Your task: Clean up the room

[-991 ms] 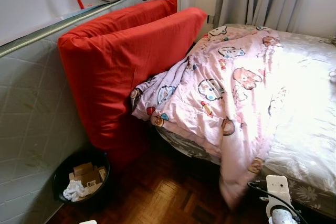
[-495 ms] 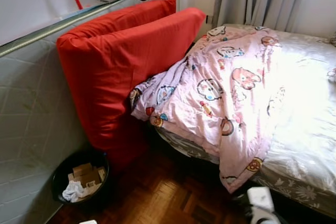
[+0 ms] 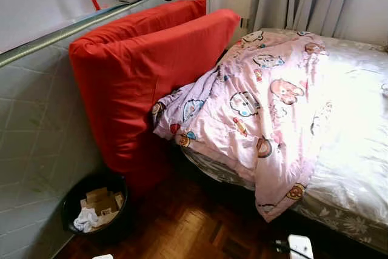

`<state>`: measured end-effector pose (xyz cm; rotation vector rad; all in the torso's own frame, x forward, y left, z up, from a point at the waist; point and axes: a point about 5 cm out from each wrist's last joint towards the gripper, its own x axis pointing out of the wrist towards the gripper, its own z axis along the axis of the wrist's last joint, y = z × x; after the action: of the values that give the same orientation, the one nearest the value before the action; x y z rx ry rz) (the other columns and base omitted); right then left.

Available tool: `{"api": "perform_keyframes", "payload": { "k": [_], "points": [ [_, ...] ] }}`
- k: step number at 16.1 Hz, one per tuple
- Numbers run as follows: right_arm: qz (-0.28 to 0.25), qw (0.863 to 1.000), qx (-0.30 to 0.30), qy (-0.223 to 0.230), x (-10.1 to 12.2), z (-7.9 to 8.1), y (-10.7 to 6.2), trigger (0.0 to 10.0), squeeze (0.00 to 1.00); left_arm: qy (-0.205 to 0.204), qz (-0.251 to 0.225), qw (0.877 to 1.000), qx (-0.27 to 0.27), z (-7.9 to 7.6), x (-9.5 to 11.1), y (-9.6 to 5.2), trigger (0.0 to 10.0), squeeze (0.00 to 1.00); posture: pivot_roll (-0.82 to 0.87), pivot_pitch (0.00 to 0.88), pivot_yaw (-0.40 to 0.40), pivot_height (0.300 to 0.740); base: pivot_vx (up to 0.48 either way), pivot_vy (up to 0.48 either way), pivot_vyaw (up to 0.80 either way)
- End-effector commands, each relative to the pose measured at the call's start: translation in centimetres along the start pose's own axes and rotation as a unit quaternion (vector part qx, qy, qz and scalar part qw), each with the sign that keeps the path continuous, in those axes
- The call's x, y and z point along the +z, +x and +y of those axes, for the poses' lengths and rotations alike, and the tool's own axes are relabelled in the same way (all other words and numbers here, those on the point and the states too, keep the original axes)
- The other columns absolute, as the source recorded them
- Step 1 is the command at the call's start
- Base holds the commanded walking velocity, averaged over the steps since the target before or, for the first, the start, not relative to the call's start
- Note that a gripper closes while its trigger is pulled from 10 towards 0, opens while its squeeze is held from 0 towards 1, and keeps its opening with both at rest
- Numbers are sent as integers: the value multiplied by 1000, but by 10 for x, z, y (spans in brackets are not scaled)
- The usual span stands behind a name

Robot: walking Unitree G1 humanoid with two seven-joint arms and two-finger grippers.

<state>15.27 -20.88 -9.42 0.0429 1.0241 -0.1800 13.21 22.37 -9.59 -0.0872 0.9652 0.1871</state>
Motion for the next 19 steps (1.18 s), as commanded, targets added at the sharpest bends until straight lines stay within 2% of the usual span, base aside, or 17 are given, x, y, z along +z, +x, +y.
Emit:
{"api": "perform_keyframes", "payload": {
  "k": [1, 4, 5, 11, 14, 19],
  "points": [
    [-5, 1000, 0, 6, 0, 2, 0, 10000, 0, 4, 8, 1000, 6, 6, -1, -1, 10000, 0, 71, 0, 53, 740, 0, 0, 788],
    [-6, 1000, 0, 9, -1, 2, 0, 10000, 0, 7, 9, 1000, 6, 6, -2, -1, 10000, 0, 69, 0, 58, 740, 0, 0, 794],
    [-9, 1000, 5, -5, 1, 3, 0, 10000, 0, 7, 9, 1000, 5, 6, -2, -1, 10000, 0, 69, 0, 58, 740, 0, 0, 800],
    [-16, 1000, 12, -16, 8, 7, 1, 10000, 0, 4, 9, 1000, 6, 5, -1, -1, 10000, 0, 64, 0, 52, 740, 0, 0, 800],
    [-16, 1000, 6, -20, 10, 2, 1, 10000, 0, -1, 6, 1000, 3, 0, 1, 1, 10000, 0, 46, 0, 29, 740, 0, 0, 800],
    [-27, 999, -8, -42, 26, -16, 2, 10000, 0, -20, 0, 1000, -10, -18, 5, 4, 10000, 0, 44, 0, -37, 740, 0, 0, 800]
  ]
}}
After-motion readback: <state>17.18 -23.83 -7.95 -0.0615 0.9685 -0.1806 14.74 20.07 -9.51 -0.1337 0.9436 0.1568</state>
